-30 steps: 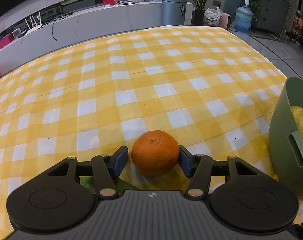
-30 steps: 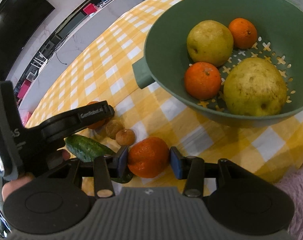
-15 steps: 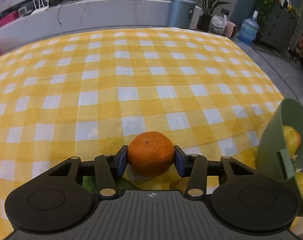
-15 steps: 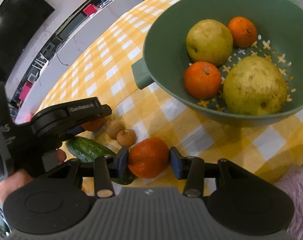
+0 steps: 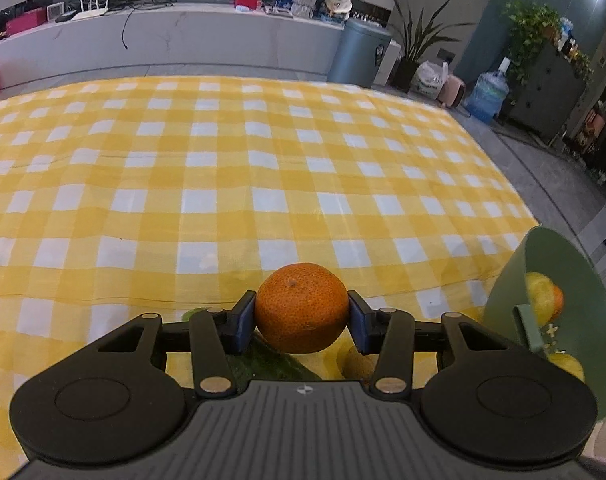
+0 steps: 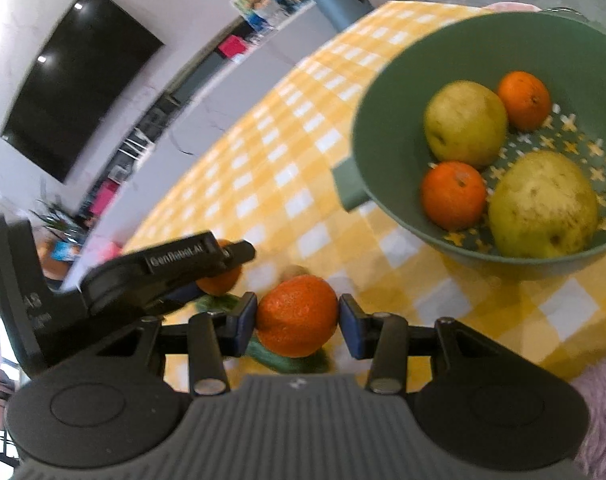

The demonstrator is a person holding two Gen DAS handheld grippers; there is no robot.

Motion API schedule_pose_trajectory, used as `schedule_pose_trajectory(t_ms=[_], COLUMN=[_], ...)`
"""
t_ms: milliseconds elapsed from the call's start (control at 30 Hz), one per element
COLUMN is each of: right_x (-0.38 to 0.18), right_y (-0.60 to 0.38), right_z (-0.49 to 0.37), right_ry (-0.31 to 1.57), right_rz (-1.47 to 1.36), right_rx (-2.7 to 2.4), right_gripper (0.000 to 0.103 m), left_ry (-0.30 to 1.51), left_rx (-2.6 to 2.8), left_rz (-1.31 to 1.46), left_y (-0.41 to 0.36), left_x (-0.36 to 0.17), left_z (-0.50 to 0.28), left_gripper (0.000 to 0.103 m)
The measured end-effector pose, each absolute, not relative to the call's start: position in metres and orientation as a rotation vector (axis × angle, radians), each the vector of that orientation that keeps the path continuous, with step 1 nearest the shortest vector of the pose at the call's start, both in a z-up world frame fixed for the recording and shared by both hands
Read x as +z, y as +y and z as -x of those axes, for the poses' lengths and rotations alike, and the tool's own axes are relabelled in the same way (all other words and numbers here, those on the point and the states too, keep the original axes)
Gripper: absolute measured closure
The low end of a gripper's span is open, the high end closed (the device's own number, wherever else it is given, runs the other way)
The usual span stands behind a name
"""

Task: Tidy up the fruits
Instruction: 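Carry both oranges over the colander and open the right gripper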

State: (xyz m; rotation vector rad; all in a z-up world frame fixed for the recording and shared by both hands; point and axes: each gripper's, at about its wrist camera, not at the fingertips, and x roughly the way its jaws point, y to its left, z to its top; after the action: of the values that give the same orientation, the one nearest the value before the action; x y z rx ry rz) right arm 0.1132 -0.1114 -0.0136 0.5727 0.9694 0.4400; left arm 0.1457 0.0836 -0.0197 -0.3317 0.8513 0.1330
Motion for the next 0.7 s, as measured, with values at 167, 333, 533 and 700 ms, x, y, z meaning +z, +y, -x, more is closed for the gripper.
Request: schedule_pose_trajectory(t_ms=[167,333,533,700], right_x=[-0.001,0.022,0.039,0.03], right_y=[-0.122,-0.149,-0.177,-0.202], right_z=[-0.108,-0.092,-0.082,-0.088], right_ry=[0.869,0.667,0.532,0.57], right_rz=[-0.652,-0.671,-0.525,-0.605], right_rx=[0.521,0.485,0.262,0.125], right_gripper=[0.061,0.061,0.061,0.061], left_ry=[0.797,0.734,0.693,0.676], left_rx=[0.105,0.02,-0.1,-0.211], left_rz=[0.392,0.448,0.45,0.455], left_y=[0.086,0.081,0.056,0.032], left_x=[-0.006,0.01,0.029,0.037], left_z=[-0.128,-0.108,-0.1,-0.1], left_gripper=[0.05,0.05,0.05,0.05])
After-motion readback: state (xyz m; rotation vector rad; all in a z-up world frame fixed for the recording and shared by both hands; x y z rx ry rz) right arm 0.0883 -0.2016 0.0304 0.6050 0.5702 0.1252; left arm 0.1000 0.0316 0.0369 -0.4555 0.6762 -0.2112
